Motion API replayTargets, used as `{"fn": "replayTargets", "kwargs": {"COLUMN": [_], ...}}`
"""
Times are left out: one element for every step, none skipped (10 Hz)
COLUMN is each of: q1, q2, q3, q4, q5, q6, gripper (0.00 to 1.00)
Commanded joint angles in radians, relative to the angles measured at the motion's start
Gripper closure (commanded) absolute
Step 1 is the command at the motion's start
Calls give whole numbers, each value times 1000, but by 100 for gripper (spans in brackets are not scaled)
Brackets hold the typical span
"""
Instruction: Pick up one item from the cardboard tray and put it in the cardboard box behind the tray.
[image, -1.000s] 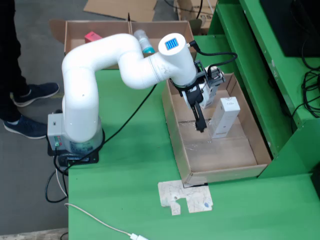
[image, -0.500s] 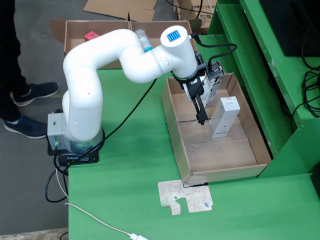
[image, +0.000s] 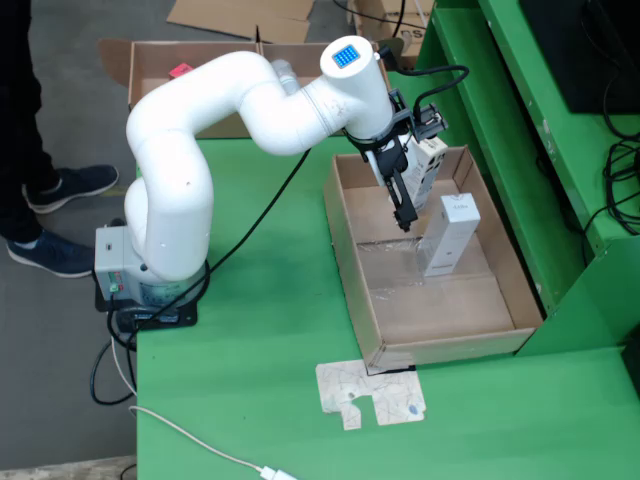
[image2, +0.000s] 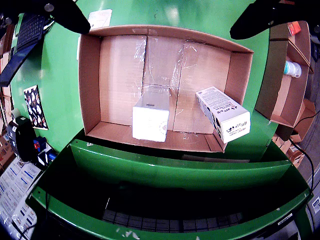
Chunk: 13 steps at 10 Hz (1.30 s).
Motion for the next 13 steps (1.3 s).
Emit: {"fn": "replayTargets", "kwargs": {"q1": [40,65,65,83,100,113,125,136,139,145,148,154,160], "q2": [-24,-40,-40,-54,-68,-82,-110,-126,-138,-162,-180,-197,-217], "q3": [101,122,122,142,172,201,240,259,275,310,341,361,386], "q4": [-24,-28,-28,-33,-50,-68,-89,-93,-95,-106,-118,-121,-127], "q5": [6,5,5,1,0,0,5,10,17,18,19,18,18], "q6": [8,6,6,7,13,16,17,10,6,5,2,3,0], "gripper": [0,0,0,0,0,0,0,0,0,0,0,0,0]}}
